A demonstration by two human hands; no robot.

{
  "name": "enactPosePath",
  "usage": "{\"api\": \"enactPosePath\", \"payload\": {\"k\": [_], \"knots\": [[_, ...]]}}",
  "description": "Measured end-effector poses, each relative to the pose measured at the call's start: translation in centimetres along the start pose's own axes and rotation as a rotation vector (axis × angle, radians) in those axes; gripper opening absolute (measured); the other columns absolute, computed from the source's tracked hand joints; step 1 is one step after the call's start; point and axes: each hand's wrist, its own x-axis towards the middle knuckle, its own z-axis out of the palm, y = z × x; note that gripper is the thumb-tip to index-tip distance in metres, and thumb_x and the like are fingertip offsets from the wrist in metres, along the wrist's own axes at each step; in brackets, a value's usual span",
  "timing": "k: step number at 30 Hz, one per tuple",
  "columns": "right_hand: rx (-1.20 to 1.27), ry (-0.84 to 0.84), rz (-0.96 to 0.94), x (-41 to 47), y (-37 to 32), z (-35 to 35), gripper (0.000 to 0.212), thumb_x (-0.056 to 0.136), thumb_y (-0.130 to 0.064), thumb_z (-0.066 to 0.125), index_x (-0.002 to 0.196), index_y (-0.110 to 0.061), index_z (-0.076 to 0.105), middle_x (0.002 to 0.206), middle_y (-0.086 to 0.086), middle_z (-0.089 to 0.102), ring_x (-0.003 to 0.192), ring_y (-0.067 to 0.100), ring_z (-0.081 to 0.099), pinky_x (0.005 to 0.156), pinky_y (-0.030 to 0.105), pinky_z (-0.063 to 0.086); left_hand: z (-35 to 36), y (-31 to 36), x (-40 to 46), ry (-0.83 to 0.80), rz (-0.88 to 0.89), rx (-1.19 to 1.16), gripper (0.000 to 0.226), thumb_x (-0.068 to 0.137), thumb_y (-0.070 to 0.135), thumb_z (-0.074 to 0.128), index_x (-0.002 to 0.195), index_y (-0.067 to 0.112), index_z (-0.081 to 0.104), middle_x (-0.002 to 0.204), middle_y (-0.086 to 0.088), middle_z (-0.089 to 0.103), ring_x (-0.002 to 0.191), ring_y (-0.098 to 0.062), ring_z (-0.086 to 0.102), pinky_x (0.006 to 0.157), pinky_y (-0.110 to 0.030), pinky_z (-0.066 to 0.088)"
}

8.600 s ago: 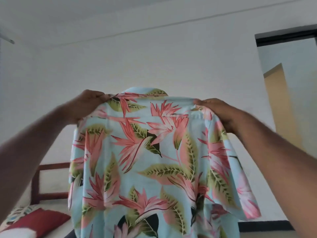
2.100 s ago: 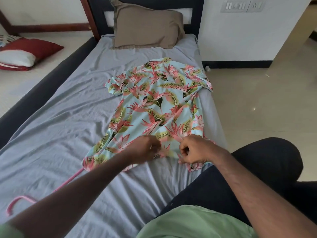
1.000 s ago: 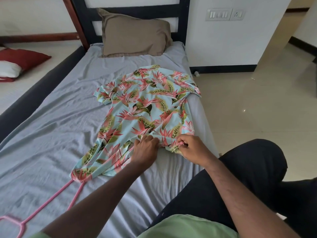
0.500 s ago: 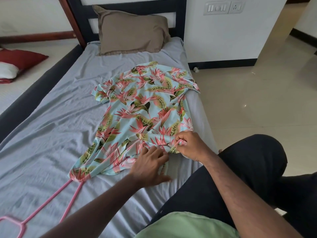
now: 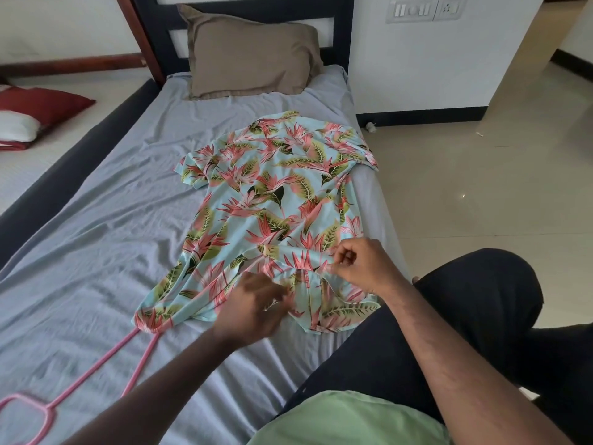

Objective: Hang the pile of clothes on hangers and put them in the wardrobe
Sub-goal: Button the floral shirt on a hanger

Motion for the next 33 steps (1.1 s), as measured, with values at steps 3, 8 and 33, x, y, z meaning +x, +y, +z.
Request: {"api": "enactPosePath", "payload": {"k": [3, 8, 33], "knots": [[-0.323, -0.17, -0.089, -0.2, 0.3, 0.8, 0.04, 0.066, -0.047, 0.089, 0.079, -0.025, 0.058, 0.086, -0.012, 0.061, 0.081, 0.01, 0.06, 0.077, 0.034, 0.053, -2.8, -4.0, -1.5, 0.005, -0.365, 0.238, 0.054, 0.083, 0.069, 0.058, 0.097, 0.018, 0.071, 0.09, 0.001, 0.069, 0.083, -0.023, 0.063, 0.079, -0.047, 0.052], [-0.607, -0.261, -0.126, -0.2, -1.0, 1.5, 0.049, 0.072, -0.049, 0.082, 0.109, -0.03, 0.057, 0.106, -0.017, 0.059, 0.102, 0.013, 0.058, 0.098, 0.043, 0.037, -4.5, -5.4, -2.6, -0.233, -0.588, 0.401, 0.063, 0.075, 0.081, 0.046, 0.095, 0.025, 0.067, 0.093, 0.003, 0.064, 0.089, -0.025, 0.062, 0.076, -0.038, 0.048], [-0.866, -0.609, 0.393, -0.3, 1.0, -7.2, 0.016, 0.079, -0.005, 0.068, 0.074, -0.019, 0.063, 0.088, -0.002, 0.069, 0.093, 0.02, 0.063, 0.092, 0.043, 0.041, -9.4, -5.7, -1.1, -0.259, -0.62, -0.152, 0.016, 0.083, 0.018, 0.08, 0.073, 0.019, 0.068, 0.066, 0.002, 0.067, 0.061, -0.012, 0.063, 0.057, -0.019, 0.046]]}}
